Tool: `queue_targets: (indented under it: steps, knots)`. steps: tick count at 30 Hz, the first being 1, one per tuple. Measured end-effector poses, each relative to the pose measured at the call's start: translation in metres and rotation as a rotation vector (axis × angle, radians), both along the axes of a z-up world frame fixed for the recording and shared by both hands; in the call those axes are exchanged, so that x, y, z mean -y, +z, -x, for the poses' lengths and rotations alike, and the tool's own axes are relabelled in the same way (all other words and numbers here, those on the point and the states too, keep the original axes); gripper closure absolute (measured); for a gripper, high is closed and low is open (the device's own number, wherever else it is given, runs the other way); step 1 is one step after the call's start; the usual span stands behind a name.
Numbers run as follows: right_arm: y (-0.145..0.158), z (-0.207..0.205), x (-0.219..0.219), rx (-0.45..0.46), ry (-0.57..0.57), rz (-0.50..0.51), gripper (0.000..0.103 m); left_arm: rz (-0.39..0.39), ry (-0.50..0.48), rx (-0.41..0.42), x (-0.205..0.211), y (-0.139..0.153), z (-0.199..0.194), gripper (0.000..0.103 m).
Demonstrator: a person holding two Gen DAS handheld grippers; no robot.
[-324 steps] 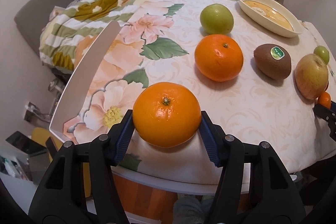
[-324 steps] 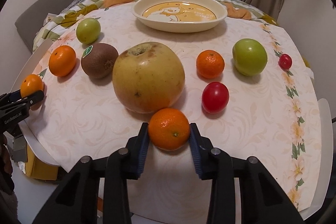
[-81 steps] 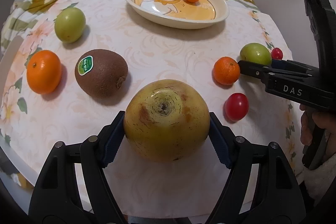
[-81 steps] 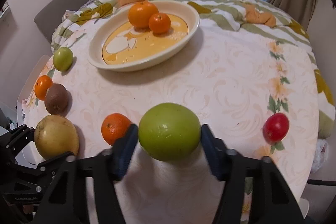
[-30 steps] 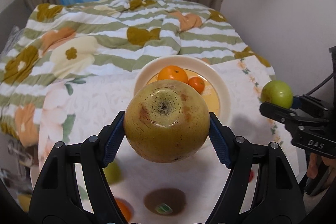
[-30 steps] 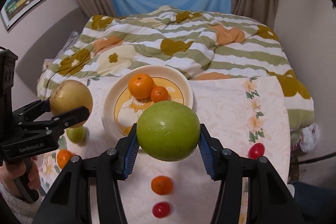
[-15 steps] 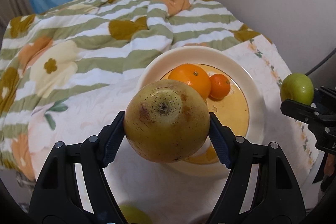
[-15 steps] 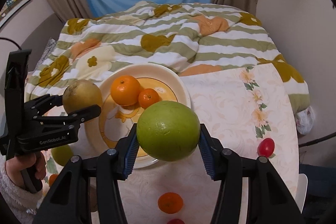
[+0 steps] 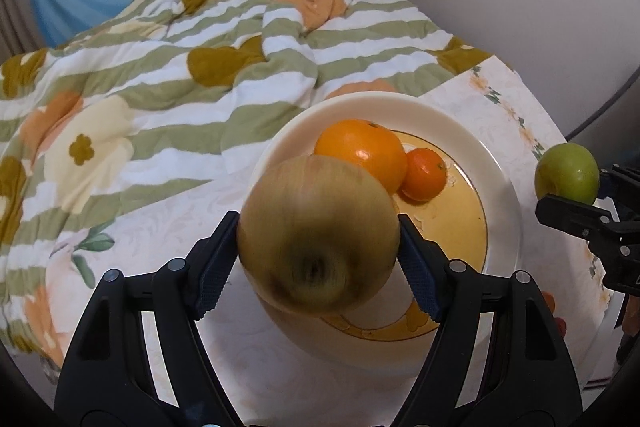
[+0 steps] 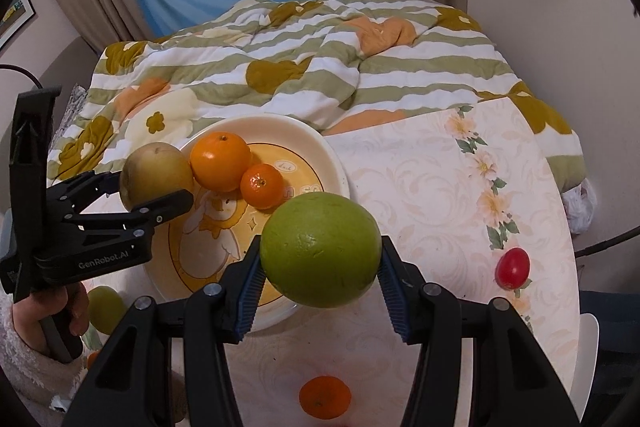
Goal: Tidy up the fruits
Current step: 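Carry the pear and green apple over the white bowl, then open the left tool to drop the pear while the right tool releases the green apple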
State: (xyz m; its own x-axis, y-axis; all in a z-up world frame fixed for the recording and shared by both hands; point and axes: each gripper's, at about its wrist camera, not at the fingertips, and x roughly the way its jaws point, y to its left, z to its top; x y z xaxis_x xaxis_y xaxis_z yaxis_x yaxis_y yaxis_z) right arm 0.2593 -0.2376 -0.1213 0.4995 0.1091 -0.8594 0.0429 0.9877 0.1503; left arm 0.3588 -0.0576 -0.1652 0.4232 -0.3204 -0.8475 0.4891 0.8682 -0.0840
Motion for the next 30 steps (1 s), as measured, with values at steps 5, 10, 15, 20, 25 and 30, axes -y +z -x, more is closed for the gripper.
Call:
queue_targets:
  steps: [5, 10, 15, 20, 25, 30]
  knots:
    - [0.000, 0.000, 0.000, 0.000, 0.002, 0.002, 0.054, 0.012, 0.006, 0.066, 0.004, 0.013, 0.004, 0.000]
    - [0.003, 0.000, -0.003, 0.008, 0.009, -0.004, 0.054, 0.004, 0.041, 0.081, -0.005, 0.026, 0.004, 0.000]
    - [0.011, 0.000, -0.005, 0.018, 0.029, -0.005, 0.054, 0.012, 0.096, 0.080, -0.025, 0.038, 0.011, 0.000]
    - [0.010, -0.003, -0.009, 0.025, 0.084, 0.004, 0.054, 0.015, 0.173, 0.074, -0.046, 0.049, 0.025, 0.000]
    - [0.004, -0.008, -0.009, 0.033, 0.150, -0.022, 0.054, 0.008, 0.239, 0.072, -0.061, 0.056, 0.045, 0.000]
    - [-0.007, -0.015, -0.010, 0.028, 0.215, -0.064, 0.054, -0.024, 0.305, 0.072, -0.070, 0.059, 0.066, 0.000]
